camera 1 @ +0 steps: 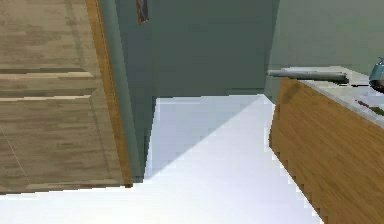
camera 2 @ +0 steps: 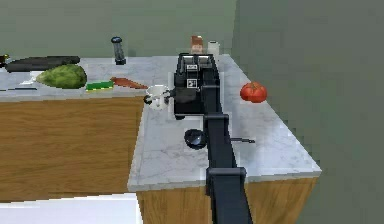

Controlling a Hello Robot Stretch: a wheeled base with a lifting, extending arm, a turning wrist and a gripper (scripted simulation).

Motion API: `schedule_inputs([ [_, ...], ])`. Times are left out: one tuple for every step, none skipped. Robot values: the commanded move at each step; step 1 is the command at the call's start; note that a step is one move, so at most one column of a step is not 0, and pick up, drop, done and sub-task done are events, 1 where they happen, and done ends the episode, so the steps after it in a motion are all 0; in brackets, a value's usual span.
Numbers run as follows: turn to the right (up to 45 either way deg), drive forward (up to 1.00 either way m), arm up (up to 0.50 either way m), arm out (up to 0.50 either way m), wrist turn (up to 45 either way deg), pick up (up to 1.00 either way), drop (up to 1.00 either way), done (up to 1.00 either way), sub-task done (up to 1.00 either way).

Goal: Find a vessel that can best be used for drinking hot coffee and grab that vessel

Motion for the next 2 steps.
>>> schedule_inputs([
  [0.0,0.0,0.0,0.0,0.0,1.0,0.0,0.0,0.0],
  [0.0,0.0,0.1,0.0,0.0,0.0,0.0,0.0,0.0],
])
